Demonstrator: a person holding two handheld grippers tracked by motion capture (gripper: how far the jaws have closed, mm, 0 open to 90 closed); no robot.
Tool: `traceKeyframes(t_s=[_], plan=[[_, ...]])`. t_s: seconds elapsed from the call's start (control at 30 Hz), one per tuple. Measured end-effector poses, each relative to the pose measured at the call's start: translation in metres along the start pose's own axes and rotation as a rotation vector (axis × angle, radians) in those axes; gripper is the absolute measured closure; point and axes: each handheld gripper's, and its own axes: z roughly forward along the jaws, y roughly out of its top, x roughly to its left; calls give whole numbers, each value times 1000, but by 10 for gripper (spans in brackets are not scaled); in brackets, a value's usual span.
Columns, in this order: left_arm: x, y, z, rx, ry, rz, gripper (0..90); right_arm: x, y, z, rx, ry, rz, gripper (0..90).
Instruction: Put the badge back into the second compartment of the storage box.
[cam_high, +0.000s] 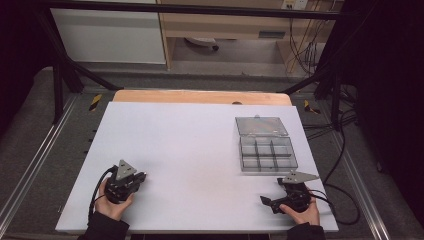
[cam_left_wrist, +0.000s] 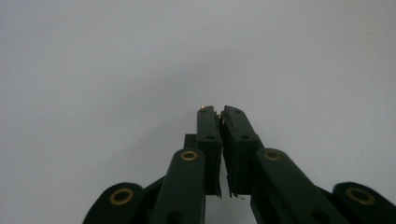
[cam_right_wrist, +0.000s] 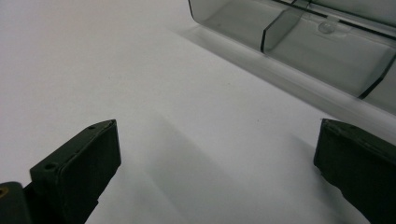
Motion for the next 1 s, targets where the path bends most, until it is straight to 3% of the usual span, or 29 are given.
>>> traceKeyframes(t_s=[0.27,0.4,1.0], plan=[[4,-1,-2,7,27,-8,881,0,0,0,3,1,0,11],[8,-2,-2,2,3,-32,883,0,0,0,5,2,-1,11],[12,-2,-7,-30,-24,-64,886,0,0,0,6,4,-2,12]])
